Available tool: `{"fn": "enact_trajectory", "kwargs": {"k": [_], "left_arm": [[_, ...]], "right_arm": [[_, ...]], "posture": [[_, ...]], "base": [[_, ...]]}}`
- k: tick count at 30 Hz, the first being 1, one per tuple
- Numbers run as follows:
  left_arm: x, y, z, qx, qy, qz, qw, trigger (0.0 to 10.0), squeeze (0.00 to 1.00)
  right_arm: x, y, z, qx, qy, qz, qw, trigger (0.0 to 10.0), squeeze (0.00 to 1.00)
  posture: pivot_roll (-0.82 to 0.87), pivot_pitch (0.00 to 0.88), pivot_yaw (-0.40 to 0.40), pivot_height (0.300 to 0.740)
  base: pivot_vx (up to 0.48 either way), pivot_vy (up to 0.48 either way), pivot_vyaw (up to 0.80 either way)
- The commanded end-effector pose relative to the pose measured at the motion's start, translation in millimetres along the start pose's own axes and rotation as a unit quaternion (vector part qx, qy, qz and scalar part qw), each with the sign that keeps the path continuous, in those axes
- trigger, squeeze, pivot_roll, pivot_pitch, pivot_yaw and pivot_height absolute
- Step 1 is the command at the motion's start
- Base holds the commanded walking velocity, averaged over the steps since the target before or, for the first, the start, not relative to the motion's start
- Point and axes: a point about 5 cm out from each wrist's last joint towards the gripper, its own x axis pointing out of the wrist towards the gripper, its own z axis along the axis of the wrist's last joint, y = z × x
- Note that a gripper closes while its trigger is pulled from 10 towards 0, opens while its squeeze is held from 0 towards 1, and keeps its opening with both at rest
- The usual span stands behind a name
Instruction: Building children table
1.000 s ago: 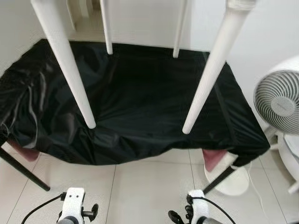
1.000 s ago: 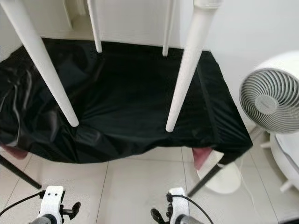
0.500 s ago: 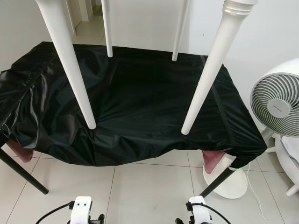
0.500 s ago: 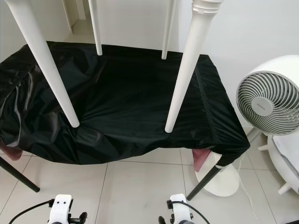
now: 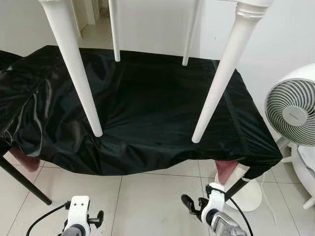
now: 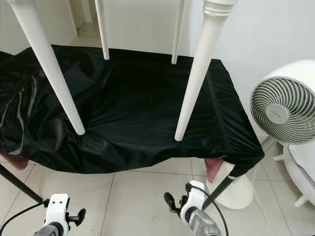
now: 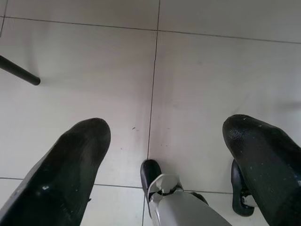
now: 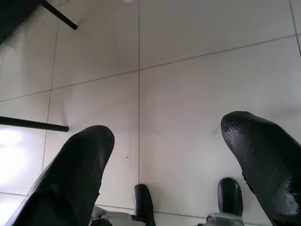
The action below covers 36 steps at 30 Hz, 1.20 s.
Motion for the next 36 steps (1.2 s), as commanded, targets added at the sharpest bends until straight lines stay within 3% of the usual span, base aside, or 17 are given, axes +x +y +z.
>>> {"fn": "enact_trajectory", "kwargs": {"k": [1, 8, 10, 12, 15, 19, 23, 36], "left_arm": [[-0.4, 2.5, -4, -0.002, 0.005, 0.040, 0.999, 10.0, 0.00], [0.6, -4.1, -8, 0.008, 0.007, 0.033, 0.999, 10.0, 0.00], [0.2, -9.4, -13, 0.011, 0.013, 0.023, 1.000, 10.0, 0.00], [-1.8, -23.4, -26, 0.028, 0.035, -0.005, 0.999, 10.0, 0.00], [-2.0, -26.4, -29, 0.028, 0.042, -0.008, 0.999, 10.0, 0.00], [-1.8, -27.1, -29, 0.035, 0.045, -0.010, 0.998, 10.0, 0.00], [-2.1, -23.8, -33, 0.051, 0.052, 0.011, 0.997, 10.0, 0.00], [-1.8, -26.3, -34, 0.064, 0.048, 0.013, 0.997, 10.0, 0.00]], "right_arm": [[-0.5, -3.8, 1, 0.002, -0.007, -0.014, 1.000, 10.0, 0.00], [-0.5, -11.2, 7, -0.020, -0.023, -0.061, 0.998, 10.0, 0.00], [-1.3, -11.0, 3, -0.016, -0.013, -0.048, 0.999, 10.0, 0.00], [-6.9, -8.3, -18, -0.064, 0.045, -0.016, 0.997, 10.0, 0.00], [-10.0, -6.7, -27, -0.081, 0.060, -0.008, 0.995, 10.0, 0.00], [-13.1, -8.2, -33, -0.107, 0.062, -0.021, 0.992, 10.0, 0.00], [-15.7, -20.4, -33, -0.123, 0.079, -0.075, 0.986, 10.0, 0.00], [-16.4, -12.5, -44, -0.142, 0.095, -0.053, 0.984, 10.0, 0.00]], "posture": [[-0.03, 0.014, -0.029, 0.740], [-0.03, 0.006, -0.035, 0.740], [-0.02, 0.014, -0.038, 0.740], [-0.04, 0.017, -0.035, 0.740], [-0.04, 0.019, -0.034, 0.740], [-0.03, 0.019, -0.036, 0.740], [-0.03, 0.017, -0.028, 0.740], [-0.02, 0.009, -0.030, 0.740]], "base": [[0.000, 0.000, 0.00], [0.000, 0.000, 0.00], [0.000, 0.000, 0.00], [0.000, 0.000, 0.00], [0.000, 0.000, 0.00], [0.000, 0.000, 0.00], [0.000, 0.000, 0.00], [0.000, 0.000, 0.00]]}}
